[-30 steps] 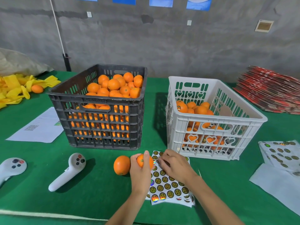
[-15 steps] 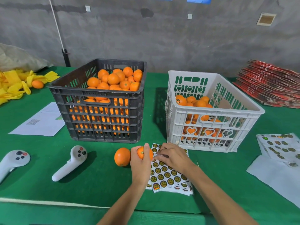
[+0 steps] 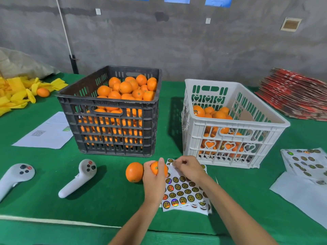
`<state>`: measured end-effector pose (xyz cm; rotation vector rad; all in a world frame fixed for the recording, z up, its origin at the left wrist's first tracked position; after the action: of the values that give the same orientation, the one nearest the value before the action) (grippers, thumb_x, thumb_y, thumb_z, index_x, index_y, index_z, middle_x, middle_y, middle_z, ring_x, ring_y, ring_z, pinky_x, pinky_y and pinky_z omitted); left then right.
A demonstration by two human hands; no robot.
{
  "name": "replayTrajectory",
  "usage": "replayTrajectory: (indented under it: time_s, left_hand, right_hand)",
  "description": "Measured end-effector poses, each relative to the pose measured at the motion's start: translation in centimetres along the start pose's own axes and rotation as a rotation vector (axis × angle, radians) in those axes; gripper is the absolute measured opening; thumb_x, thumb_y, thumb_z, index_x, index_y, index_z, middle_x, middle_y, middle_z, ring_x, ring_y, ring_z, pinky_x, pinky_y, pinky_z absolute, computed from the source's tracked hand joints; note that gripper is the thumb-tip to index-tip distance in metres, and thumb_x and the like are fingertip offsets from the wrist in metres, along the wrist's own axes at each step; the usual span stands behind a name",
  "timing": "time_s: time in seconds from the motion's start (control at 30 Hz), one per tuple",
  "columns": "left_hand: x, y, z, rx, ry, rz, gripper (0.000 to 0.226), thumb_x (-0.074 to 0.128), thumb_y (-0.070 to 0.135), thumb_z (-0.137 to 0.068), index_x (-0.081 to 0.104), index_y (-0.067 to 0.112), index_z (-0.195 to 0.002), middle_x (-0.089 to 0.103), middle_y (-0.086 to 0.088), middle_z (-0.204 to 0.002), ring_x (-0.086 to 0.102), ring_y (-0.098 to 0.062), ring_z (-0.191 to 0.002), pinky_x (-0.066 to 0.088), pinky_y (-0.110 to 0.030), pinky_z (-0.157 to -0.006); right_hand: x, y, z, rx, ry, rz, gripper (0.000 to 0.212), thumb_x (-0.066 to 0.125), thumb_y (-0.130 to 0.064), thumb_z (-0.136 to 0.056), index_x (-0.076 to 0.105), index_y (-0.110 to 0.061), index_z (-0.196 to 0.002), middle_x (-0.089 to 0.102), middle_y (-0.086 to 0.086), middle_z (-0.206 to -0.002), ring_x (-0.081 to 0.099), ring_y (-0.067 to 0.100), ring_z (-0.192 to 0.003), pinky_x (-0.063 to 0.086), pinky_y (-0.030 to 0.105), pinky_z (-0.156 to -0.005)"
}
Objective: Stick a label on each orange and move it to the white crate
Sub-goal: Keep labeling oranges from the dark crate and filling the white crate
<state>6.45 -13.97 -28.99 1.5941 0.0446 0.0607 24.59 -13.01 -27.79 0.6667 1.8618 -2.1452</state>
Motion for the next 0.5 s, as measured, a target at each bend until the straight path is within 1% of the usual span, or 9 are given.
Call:
replayTrajectory:
  time_s: [0.03,0.1,0.17,0.2,0.27,0.33,0.4,0.47,0.5]
  left_hand:
    - [0.0,0.0,0.0,-0.004,0.0,0.016,0.026,0.058,0.051,-0.101,0.057,0.025,-0.105,0.066,-0.005,-0.091,0.067,-0.009,-0.074,0.054,-0.021,-0.065]
    - [-0.1,0.3,0.1,-0.002,0.009,0.041,0.027,0.058,0.05,-0.101,0.058,0.023,-0.104,0.066,-0.005,-0.089,0.068,-0.015,-0.075,0.054,-0.018,-0.063]
    - [-0.1,0.2,0.1,-0.023,0.018,0.054,0.029,0.056,0.053,-0.1,0.058,0.024,-0.105,0.067,-0.004,-0.093,0.071,-0.018,-0.08,0.053,-0.018,-0.062]
    - [0.0,0.2,0.0,-0.042,0.015,0.072,0.03,0.055,0.055,-0.101,0.057,0.025,-0.107,0.068,-0.004,-0.096,0.073,-0.019,-0.083,0.053,-0.019,-0.064]
    - [0.4,0.5,-0.4,-0.082,0.001,0.124,0.034,0.051,0.058,-0.102,0.056,0.026,-0.111,0.067,-0.004,-0.103,0.073,-0.013,-0.086,0.057,-0.021,-0.067]
    - [0.9,0.9,-1.0,-0.13,0.0,0.148,0.04,0.047,0.064,-0.101,0.055,0.027,-0.115,0.066,-0.003,-0.109,0.07,-0.011,-0.093,0.06,-0.03,-0.078]
    - [1.4,1.1,-1.9,-0.205,-0.005,0.204,0.049,0.045,0.066,-0.101,0.054,0.023,-0.122,0.064,-0.005,-0.115,0.068,-0.018,-0.102,0.06,-0.043,-0.088]
    - [1.8,1.9,-2.8,-0.254,-0.025,0.241,0.059,0.043,0.07,-0.099,0.051,0.02,-0.129,0.064,-0.01,-0.122,0.067,-0.026,-0.11,0.057,-0.05,-0.098]
    - [2.0,2.5,-3.1,-0.265,-0.054,0.25,0.064,0.043,0.073,-0.097,0.049,0.021,-0.132,0.063,-0.012,-0.125,0.067,-0.028,-0.113,0.053,-0.053,-0.103]
  right_hand:
    - [-0.3,0.1,-0.1,0.028,0.035,-0.009,0.018,0.069,-0.02,-0.094,0.076,-0.013,-0.078,0.076,-0.002,-0.08,0.069,0.011,-0.077,0.057,0.033,-0.082]
    - [-1.0,-0.4,0.1,0.0,0.122,-0.014,0.016,0.067,-0.015,-0.096,0.076,-0.015,-0.082,0.075,-0.006,-0.091,0.069,0.009,-0.088,0.055,0.028,-0.087]
    - [-1.8,-2.1,1.2,-0.146,0.244,0.006,0.013,0.067,-0.019,-0.097,0.075,-0.022,-0.088,0.072,-0.012,-0.094,0.065,0.003,-0.092,0.052,0.021,-0.087]
    - [-1.8,-3.2,2.0,-0.241,0.282,0.018,0.012,0.067,-0.024,-0.097,0.075,-0.027,-0.089,0.07,-0.013,-0.092,0.065,0.004,-0.091,0.05,0.02,-0.084]
    - [-1.0,-5.3,3.7,-0.419,0.271,0.044,0.011,0.067,-0.031,-0.097,0.076,-0.033,-0.092,0.067,-0.015,-0.093,0.064,0.009,-0.094,0.049,0.018,-0.082]
    - [-0.2,-6.9,4.8,-0.519,0.247,0.072,0.012,0.067,-0.03,-0.098,0.078,-0.029,-0.099,0.067,-0.017,-0.099,0.065,0.011,-0.099,0.052,0.022,-0.086]
    - [-0.5,-8.2,5.5,-0.554,0.25,0.04,0.016,0.065,-0.026,-0.101,0.079,-0.023,-0.107,0.068,-0.015,-0.107,0.065,0.012,-0.105,0.053,0.028,-0.091]
    - [-0.8,-9.5,6.0,-0.579,0.228,0.07,0.025,0.059,-0.031,-0.104,0.074,-0.021,-0.12,0.064,-0.015,-0.121,0.062,0.009,-0.115,0.051,0.028,-0.098]
    - [-0.7,-10.1,6.2,-0.588,0.212,0.144,0.033,0.057,-0.038,-0.104,0.068,-0.022,-0.13,0.058,-0.018,-0.129,0.058,0.006,-0.12,0.049,0.027,-0.101]
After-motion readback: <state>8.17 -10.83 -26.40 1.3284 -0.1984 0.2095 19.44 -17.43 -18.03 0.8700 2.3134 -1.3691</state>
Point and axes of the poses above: each hand's wrist, its own z-axis away from the middle knuckle, its own x-axis out of the palm, y = z × x, the point moved 9 cm from there along -z, towards the middle knuckle
